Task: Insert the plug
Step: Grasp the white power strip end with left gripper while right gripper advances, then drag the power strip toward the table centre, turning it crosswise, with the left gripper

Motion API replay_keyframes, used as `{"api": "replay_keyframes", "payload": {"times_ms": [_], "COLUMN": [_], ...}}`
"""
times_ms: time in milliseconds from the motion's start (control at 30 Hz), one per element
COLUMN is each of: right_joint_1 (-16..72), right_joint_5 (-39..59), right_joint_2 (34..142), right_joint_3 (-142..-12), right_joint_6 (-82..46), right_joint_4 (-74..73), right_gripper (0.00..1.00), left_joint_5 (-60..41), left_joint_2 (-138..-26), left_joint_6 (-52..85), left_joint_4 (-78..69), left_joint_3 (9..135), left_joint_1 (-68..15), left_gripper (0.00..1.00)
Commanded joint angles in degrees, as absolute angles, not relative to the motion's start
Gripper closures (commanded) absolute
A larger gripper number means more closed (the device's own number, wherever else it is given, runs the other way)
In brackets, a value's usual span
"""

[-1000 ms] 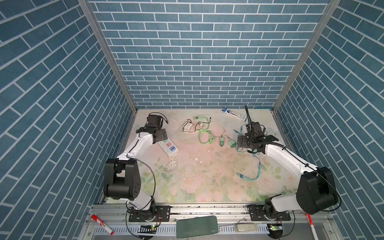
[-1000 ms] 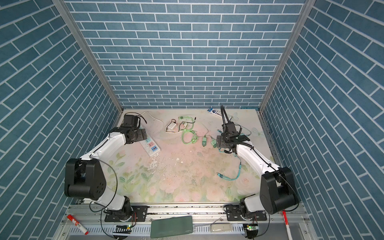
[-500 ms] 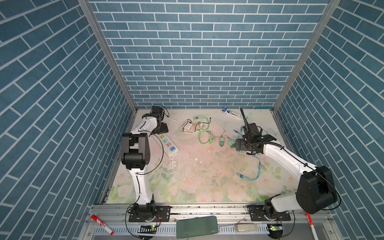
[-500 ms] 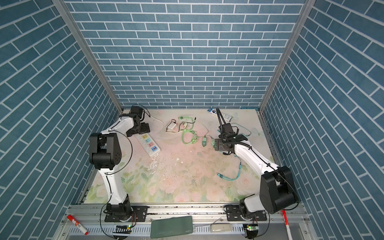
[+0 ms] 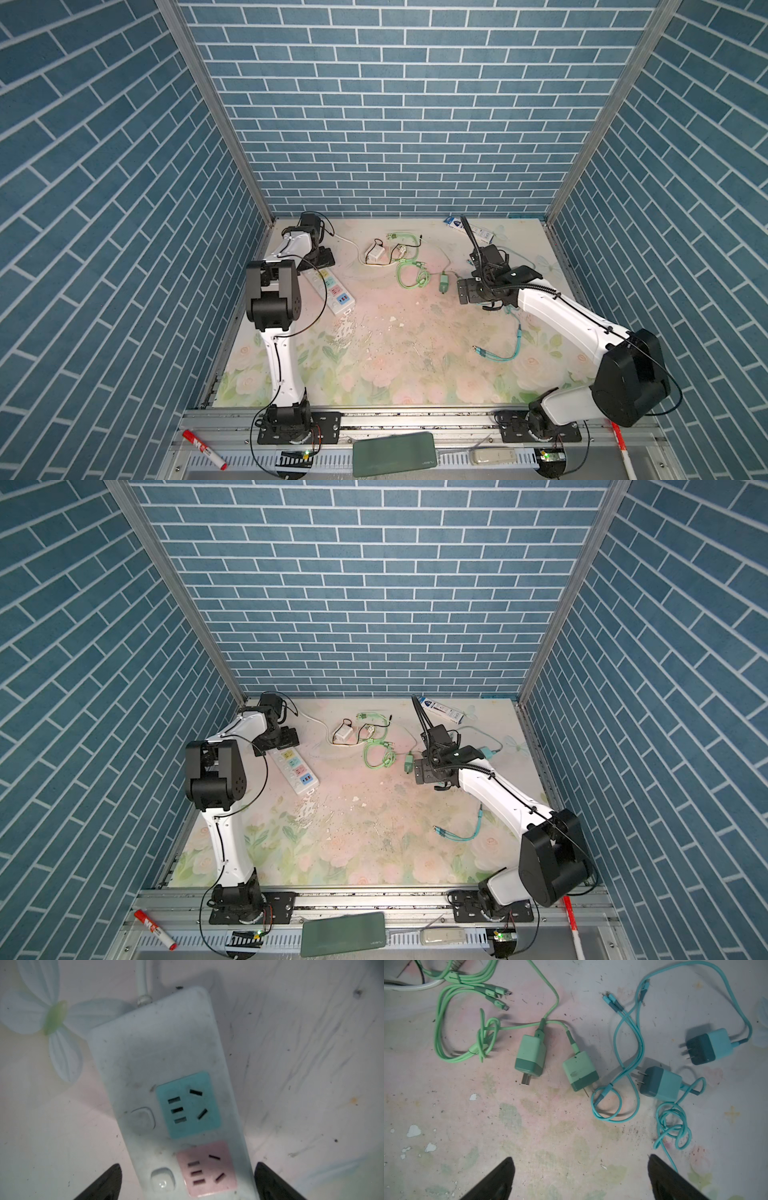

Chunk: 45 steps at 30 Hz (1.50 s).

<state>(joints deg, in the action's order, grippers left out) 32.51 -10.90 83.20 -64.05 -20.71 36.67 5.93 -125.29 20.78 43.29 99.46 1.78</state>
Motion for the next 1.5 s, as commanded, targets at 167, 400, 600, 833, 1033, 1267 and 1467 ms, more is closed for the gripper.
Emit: {"api": "replay_keyframes", "payload": {"times_ms": [167,400,600,833,1033,1267,1467], "right_joint_1": [37.2,38.5,38.9,39.8,40.1,40.2,40.2], "right_joint_5": [-11.1,-6.9,-2.8,-2.8,-2.4,-3.2,-5.1], "right_joint_2": [86.4,86.3,85.8,86.8,87.2,87.3,88.3], "right_joint_3": [-69.5,-70.5,-70.4,-70.8,-70.7,-69.7,-69.5], "right_joint_6": [-20.2,-20.1,-20.0,-18.5,-17.4,-16.6,-16.2], "right_joint_4": [38.6,37.9,37.2,38.2,38.2,38.3,39.3], "right_gripper": [0.01,0.01,0.01,0.01,0.01,0.01,0.01], "left_joint_5": [6.4,1.1,-2.4,-2.3,-3.1,-1.6,-2.9], "left_joint_2": [-130.1,-126.9,-121.2,-115.8,-113.6,-113.4,-110.0], "left_joint_6": [22.7,25.9,29.5,31.5,32.6,31.8,33.0], "left_joint_4": [47.1,44.0,37.2,34.7,31.1,32.2,31.1], "left_joint_3": [102.5,96.7,86.1,78.3,72.2,71.5,67.7], "left_joint_1": [2.6,2.6,2.6,1.1,-0.8,-3.6,-9.2], "left_gripper": [0.01,0.00,0.06,0.09,0.30,0.41,0.39]}}
